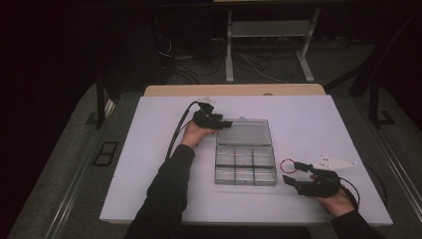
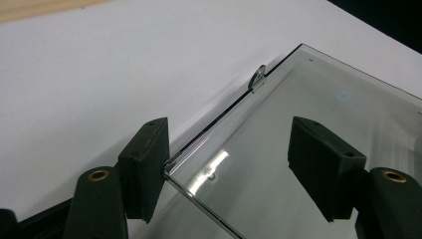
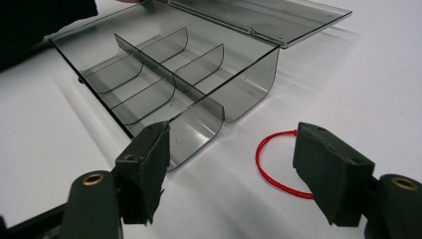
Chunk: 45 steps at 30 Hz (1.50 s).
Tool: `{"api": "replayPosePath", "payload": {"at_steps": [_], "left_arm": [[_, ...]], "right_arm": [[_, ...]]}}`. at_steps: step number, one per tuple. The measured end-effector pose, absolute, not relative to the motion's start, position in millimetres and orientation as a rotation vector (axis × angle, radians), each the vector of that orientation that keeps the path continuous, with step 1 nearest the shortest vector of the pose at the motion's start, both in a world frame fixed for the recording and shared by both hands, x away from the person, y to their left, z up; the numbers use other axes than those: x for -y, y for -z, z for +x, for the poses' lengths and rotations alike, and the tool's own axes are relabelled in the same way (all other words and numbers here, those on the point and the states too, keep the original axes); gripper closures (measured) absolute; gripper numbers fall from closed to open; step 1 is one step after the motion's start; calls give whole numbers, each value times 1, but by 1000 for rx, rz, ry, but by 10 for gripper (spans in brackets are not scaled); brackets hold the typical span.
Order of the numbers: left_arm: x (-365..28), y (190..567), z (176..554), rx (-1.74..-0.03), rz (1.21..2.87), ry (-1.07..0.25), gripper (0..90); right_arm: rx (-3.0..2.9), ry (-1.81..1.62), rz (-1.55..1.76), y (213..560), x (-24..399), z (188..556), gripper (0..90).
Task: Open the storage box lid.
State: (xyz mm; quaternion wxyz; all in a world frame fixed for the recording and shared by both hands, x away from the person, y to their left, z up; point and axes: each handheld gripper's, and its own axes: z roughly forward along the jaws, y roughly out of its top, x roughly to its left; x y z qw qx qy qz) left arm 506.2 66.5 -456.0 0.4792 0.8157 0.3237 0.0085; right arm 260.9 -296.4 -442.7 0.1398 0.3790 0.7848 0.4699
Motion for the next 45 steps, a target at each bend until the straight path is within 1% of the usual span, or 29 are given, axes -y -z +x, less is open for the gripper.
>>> {"api": "replayPosePath", "payload": {"at_steps": [13, 24, 32, 41, 45], "left_arm": [[-66, 460, 506, -803, 2016, -15, 322], [-63, 460, 505, -799, 2044, -50, 315], [-64, 456, 502, -799, 2041, -89, 274], [-69, 438, 483, -782, 1996, -141, 267], [-73, 431, 472, -757, 2005, -160, 260]], "right_arm": [[-2271, -1358, 1096, 443, 296, 261, 300], [-2269, -1360, 1092, 443, 296, 261, 301], [-2268, -1361, 1092, 443, 297, 261, 300], [-2268, -1360, 1095, 443, 296, 261, 300], [-2271, -1357, 1089, 443, 296, 261, 300]]}}
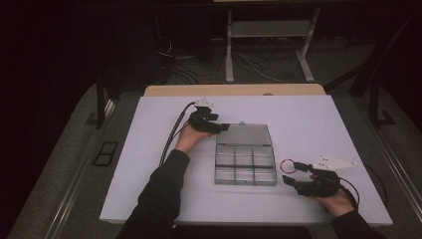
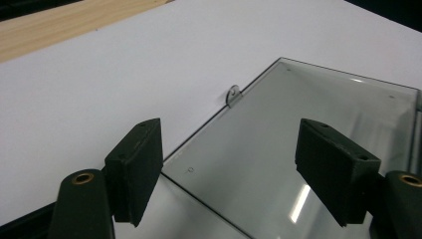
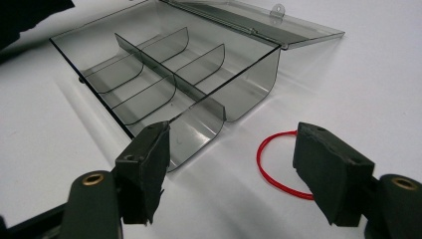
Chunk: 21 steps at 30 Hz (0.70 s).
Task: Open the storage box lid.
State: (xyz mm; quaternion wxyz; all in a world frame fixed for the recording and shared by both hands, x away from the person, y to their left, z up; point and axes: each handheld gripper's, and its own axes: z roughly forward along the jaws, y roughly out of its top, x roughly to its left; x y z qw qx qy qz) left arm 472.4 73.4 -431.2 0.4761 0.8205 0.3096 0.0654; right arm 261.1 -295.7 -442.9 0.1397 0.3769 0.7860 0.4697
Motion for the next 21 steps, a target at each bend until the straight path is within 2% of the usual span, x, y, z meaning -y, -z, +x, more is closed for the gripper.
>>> {"api": "replayPosePath", "payload": {"at_steps": [7, 21], "left_arm": [[-82, 424, 452, -704, 2043, -193, 234], [-106, 414, 422, -701, 1986, -238, 222]], "right_arm": [[-2269, -1357, 1096, 443, 296, 261, 300], [-2263, -1353, 1097, 443, 296, 260, 300]]}}
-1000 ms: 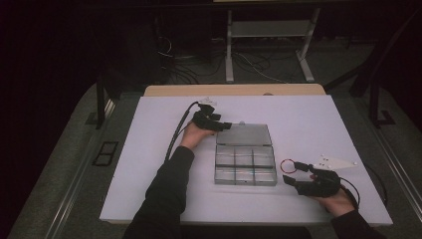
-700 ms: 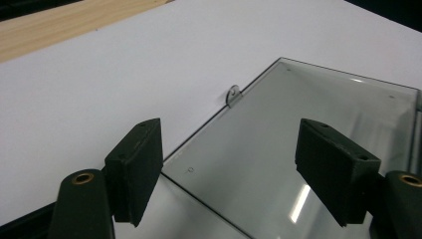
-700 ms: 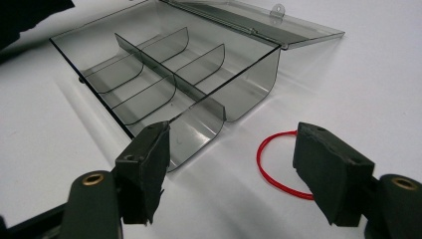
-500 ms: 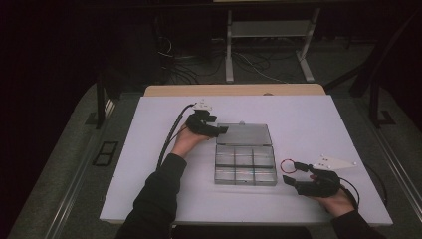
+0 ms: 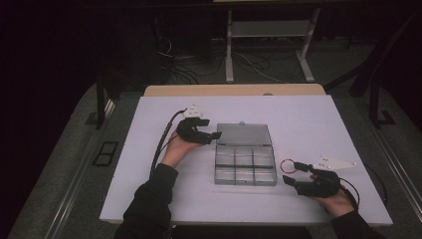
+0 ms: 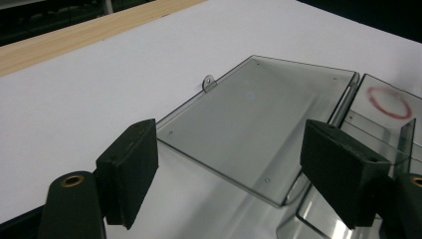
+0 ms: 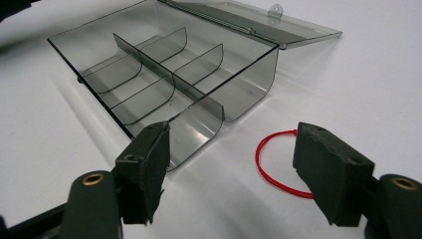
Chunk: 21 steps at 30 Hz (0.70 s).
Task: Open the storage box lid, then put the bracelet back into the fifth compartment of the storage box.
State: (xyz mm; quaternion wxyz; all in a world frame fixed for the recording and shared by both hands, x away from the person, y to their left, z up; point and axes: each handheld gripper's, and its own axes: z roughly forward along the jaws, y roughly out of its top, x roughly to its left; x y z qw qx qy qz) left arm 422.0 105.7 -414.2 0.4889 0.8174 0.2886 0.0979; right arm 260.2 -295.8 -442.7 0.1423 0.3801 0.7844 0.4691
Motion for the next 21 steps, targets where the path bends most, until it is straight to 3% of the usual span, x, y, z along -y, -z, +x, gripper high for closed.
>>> {"api": "replayPosePath", "payload": {"at_steps": [21], "left_arm": [[-120, 403, 363, -666, 1981, -259, 153]], "right_arm": [[-2260, -1356, 1090, 442, 297, 260, 300]]}}
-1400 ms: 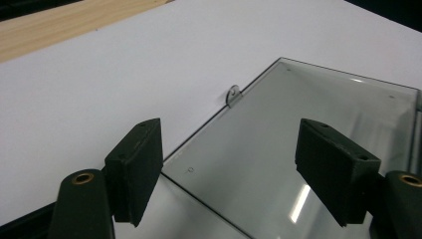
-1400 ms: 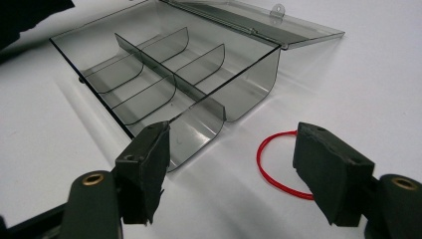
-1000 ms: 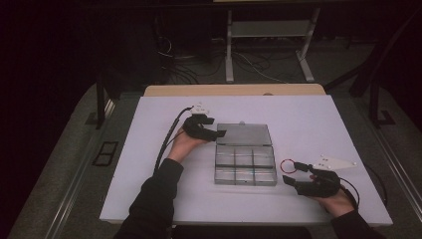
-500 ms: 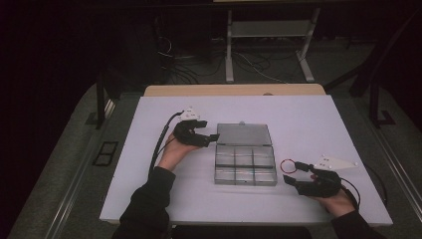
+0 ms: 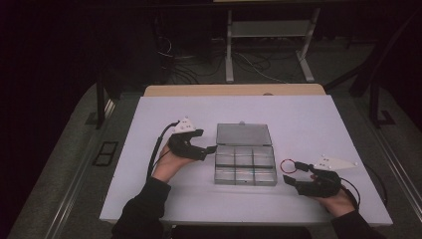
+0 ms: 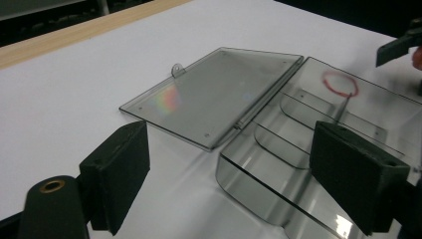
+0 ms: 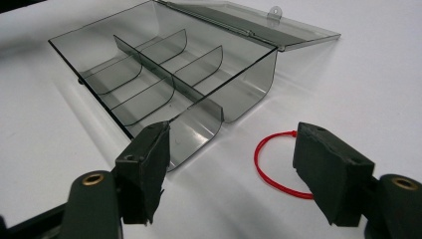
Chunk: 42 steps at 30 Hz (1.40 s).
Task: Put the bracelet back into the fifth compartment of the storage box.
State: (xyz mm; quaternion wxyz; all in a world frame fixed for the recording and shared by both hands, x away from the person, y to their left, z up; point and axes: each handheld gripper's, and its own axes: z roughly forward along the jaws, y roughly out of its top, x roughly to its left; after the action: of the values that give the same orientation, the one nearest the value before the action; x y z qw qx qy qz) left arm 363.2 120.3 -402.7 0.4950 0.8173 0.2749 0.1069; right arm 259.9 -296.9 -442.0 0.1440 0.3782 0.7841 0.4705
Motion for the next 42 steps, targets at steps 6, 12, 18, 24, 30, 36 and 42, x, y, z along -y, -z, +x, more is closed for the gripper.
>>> {"api": "replayPosePath", "payload": {"at_steps": [6, 12, 18, 24, 30, 36, 42], "left_arm": [[-125, 405, 349, -670, 1977, -262, 122], [-130, 410, 335, -676, 1971, -290, 98], [-141, 417, 321, -690, 1955, -308, 74], [-150, 425, 310, -707, 1956, -310, 33], [-159, 430, 298, -731, 1948, -317, 0], [-163, 434, 291, -745, 1945, -319, 0], [-164, 437, 289, -751, 1944, -326, 0]], "right_arm": [[-2262, -1356, 1091, 442, 297, 260, 300], [-2261, -1358, 1093, 442, 297, 260, 301], [-2262, -1358, 1093, 442, 297, 260, 300], [-2262, -1360, 1095, 442, 297, 261, 300], [-2266, -1358, 1102, 442, 297, 261, 298], [-2264, -1355, 1106, 441, 298, 262, 292], [-2274, -1342, 1137, 439, 299, 266, 291]]}}
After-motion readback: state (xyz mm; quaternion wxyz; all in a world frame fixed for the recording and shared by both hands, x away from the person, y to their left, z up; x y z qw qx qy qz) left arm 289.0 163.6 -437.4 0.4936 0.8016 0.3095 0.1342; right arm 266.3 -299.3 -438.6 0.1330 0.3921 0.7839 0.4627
